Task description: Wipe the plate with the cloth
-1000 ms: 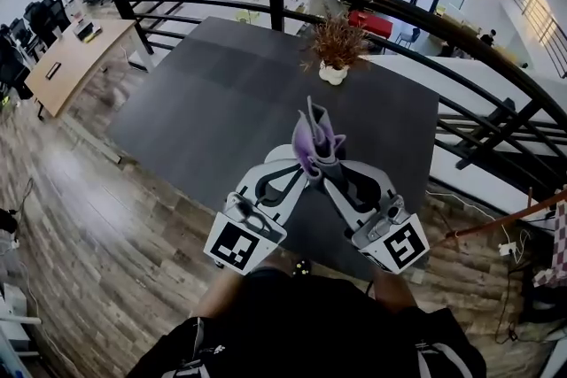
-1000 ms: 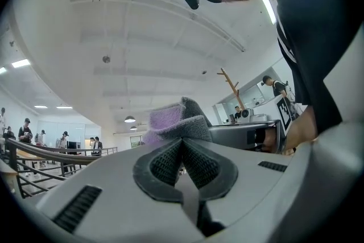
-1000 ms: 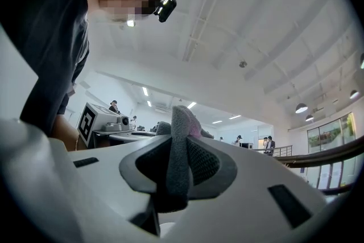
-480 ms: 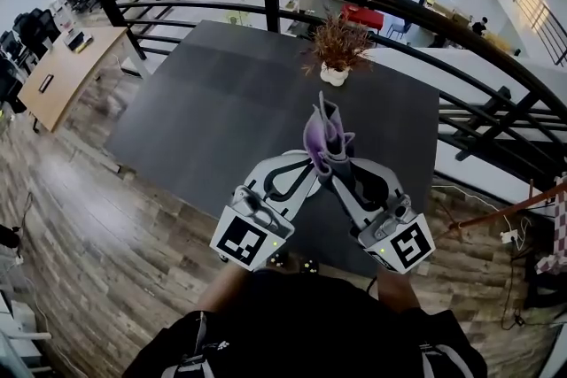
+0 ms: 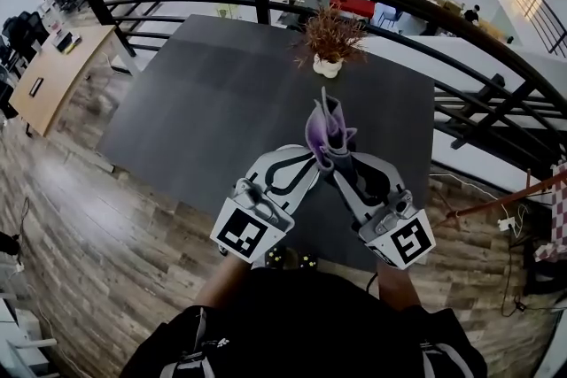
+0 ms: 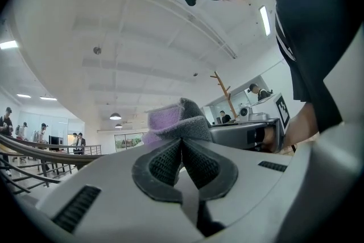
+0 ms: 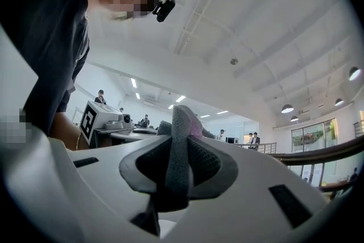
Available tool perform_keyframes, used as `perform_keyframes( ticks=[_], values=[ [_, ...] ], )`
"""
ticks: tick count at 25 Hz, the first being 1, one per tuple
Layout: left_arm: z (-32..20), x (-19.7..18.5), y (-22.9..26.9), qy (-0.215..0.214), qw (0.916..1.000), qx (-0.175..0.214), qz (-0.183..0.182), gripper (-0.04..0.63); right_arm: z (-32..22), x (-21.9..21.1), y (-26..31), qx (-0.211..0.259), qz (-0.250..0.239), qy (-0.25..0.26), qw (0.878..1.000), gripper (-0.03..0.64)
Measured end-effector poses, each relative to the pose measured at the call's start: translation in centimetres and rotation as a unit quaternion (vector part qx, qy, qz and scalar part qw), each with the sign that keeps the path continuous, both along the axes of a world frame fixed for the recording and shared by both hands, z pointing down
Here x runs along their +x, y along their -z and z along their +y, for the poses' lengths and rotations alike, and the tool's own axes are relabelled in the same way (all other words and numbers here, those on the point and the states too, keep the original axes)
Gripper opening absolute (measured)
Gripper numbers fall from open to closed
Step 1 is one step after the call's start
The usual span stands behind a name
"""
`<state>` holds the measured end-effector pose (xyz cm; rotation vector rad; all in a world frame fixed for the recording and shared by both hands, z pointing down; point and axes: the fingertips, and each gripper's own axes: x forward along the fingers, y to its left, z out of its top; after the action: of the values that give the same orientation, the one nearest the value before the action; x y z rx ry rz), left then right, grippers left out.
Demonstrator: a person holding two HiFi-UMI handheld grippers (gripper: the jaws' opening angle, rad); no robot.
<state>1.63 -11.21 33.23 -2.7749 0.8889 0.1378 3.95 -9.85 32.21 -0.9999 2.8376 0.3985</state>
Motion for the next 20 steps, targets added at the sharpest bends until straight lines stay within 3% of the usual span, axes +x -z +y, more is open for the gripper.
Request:
perform_keyframes(
  ticks=[10,20],
  values=[
    [-1.6,-1.2,-2.5,-0.013,0.9992,-0.037,0.004,0.002,-1.9,-0.3,-2.4,-0.025,0.017,-0.021,0.999,0.075],
    [-3.9,-3.1,-5.5,-0.004,0.997,-0.077,0.002,0.081,-4.4,-1.8,-5.0,-0.052,0.041,-0.024,0.998,0.075]
  ],
)
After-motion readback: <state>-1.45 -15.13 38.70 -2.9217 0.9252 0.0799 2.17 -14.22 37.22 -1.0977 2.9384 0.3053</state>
